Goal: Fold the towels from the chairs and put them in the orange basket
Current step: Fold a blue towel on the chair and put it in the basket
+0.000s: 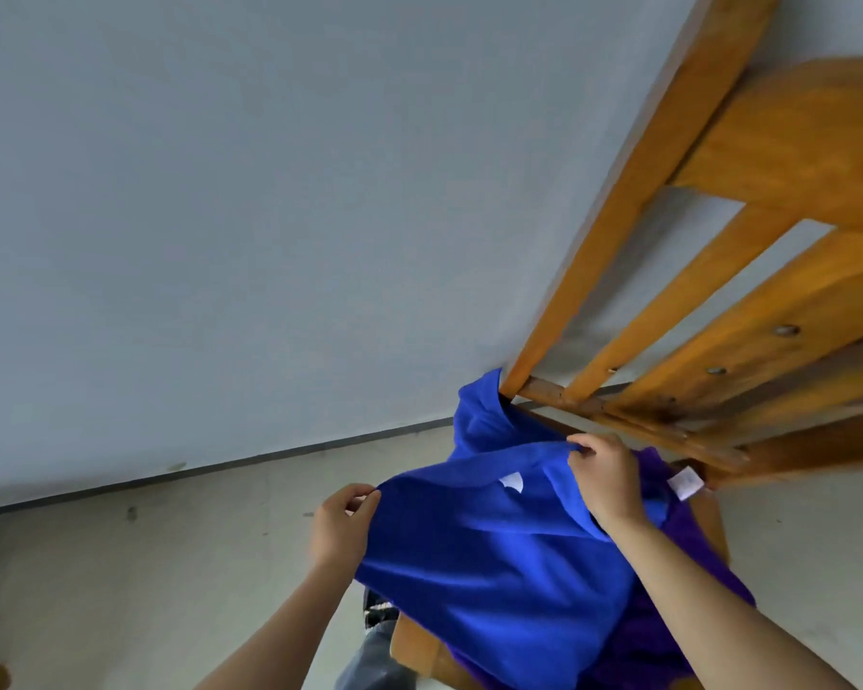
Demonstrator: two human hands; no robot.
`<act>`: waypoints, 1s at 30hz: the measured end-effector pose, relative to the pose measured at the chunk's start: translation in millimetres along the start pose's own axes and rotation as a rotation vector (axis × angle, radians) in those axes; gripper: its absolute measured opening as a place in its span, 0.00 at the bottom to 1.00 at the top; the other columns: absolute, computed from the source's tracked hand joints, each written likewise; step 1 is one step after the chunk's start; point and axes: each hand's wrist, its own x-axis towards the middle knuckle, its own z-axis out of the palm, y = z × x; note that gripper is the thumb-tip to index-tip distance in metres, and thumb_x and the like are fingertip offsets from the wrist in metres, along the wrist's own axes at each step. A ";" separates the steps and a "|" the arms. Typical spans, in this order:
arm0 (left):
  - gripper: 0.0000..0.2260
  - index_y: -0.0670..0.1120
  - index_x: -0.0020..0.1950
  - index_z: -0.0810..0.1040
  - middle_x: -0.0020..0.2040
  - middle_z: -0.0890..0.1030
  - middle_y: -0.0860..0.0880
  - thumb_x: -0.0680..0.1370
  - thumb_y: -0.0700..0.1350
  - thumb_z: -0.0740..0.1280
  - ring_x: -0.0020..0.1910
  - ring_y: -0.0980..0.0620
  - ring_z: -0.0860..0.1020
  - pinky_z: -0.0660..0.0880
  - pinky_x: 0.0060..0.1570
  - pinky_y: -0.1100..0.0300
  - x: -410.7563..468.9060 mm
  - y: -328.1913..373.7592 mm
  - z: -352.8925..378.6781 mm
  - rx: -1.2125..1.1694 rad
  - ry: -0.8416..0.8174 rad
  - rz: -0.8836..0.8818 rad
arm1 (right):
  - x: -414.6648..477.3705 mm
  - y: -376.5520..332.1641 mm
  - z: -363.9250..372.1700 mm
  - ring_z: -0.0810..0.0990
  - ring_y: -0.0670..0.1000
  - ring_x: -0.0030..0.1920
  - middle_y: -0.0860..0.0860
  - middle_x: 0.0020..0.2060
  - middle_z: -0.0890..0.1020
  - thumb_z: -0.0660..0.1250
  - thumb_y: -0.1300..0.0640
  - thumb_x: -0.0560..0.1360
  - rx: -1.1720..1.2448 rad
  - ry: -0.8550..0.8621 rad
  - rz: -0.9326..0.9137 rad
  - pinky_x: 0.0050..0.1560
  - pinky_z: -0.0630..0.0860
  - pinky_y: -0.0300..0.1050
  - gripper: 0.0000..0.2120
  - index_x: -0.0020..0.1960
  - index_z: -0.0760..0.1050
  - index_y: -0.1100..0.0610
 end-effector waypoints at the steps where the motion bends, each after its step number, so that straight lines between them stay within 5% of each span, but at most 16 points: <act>1: 0.06 0.48 0.45 0.78 0.38 0.78 0.51 0.79 0.42 0.62 0.38 0.54 0.74 0.70 0.35 0.62 9.7 -4.1 0.9 0.006 -0.008 -0.011 | 2.9 1.1 7.5 0.78 0.62 0.52 0.64 0.50 0.79 0.63 0.70 0.73 -0.068 0.033 -0.053 0.49 0.70 0.43 0.11 0.54 0.79 0.67; 5: 0.06 0.47 0.46 0.78 0.39 0.77 0.51 0.79 0.43 0.62 0.36 0.55 0.73 0.67 0.32 0.63 45.5 -18.8 0.4 0.082 -0.063 -0.031 | 9.9 -4.6 41.1 0.79 0.61 0.39 0.59 0.36 0.78 0.75 0.69 0.63 -0.358 0.154 -0.422 0.32 0.76 0.46 0.07 0.39 0.80 0.65; 8: 0.08 0.49 0.41 0.75 0.36 0.76 0.51 0.79 0.41 0.61 0.35 0.51 0.72 0.66 0.32 0.62 63.5 -25.6 0.4 0.155 -0.141 -0.050 | 16.7 -18.3 65.3 0.78 0.55 0.35 0.53 0.35 0.77 0.76 0.67 0.60 -0.531 0.061 -0.555 0.28 0.73 0.43 0.08 0.33 0.78 0.62; 11: 0.08 0.48 0.41 0.72 0.35 0.74 0.51 0.79 0.40 0.60 0.36 0.50 0.71 0.65 0.33 0.60 74.6 -24.9 1.4 0.214 -0.195 -0.077 | 25.0 -33.2 84.0 0.82 0.59 0.43 0.56 0.38 0.82 0.72 0.70 0.55 -0.857 0.032 -0.746 0.46 0.76 0.50 0.10 0.27 0.73 0.59; 13: 0.08 0.47 0.40 0.71 0.34 0.73 0.51 0.79 0.40 0.60 0.38 0.48 0.72 0.66 0.36 0.59 81.7 -23.1 1.2 0.270 -0.228 -0.085 | 34.0 -50.3 89.5 0.79 0.61 0.56 0.62 0.49 0.83 0.70 0.67 0.58 -1.139 0.004 -0.761 0.64 0.63 0.56 0.06 0.27 0.76 0.58; 16: 0.08 0.47 0.39 0.71 0.33 0.72 0.51 0.78 0.41 0.60 0.38 0.48 0.72 0.67 0.39 0.60 88.4 -22.1 -0.2 0.320 -0.260 -0.110 | 51.7 -81.7 91.1 0.62 0.64 0.72 0.63 0.65 0.74 0.65 0.57 0.74 -1.483 -0.168 -0.530 0.70 0.40 0.63 0.05 0.44 0.79 0.55; 18: 0.09 0.48 0.38 0.71 0.34 0.73 0.52 0.78 0.41 0.60 0.39 0.49 0.72 0.67 0.40 0.60 90.7 -22.9 -1.6 0.348 -0.274 -0.115 | 66.9 -94.7 98.0 0.61 0.64 0.71 0.60 0.64 0.75 0.58 0.56 0.78 -1.540 -0.218 -0.449 0.72 0.38 0.64 0.10 0.49 0.78 0.55; 23: 0.12 0.51 0.35 0.69 0.34 0.73 0.52 0.77 0.40 0.61 0.38 0.50 0.72 0.67 0.39 0.61 94.2 -26.8 -5.9 0.360 -0.297 -0.125 | 84.3 -111.7 115.0 0.69 0.60 0.65 0.54 0.56 0.79 0.58 0.53 0.78 -1.525 -0.252 -0.264 0.71 0.42 0.67 0.09 0.51 0.77 0.53; 30: 0.08 0.47 0.38 0.71 0.34 0.73 0.52 0.78 0.40 0.60 0.33 0.56 0.70 0.67 0.34 0.63 92.0 -13.2 -6.6 0.340 -0.315 -0.066 | 86.8 -105.6 104.8 0.70 0.56 0.62 0.52 0.53 0.78 0.59 0.57 0.78 -1.374 -0.224 -0.511 0.73 0.45 0.60 0.08 0.52 0.77 0.54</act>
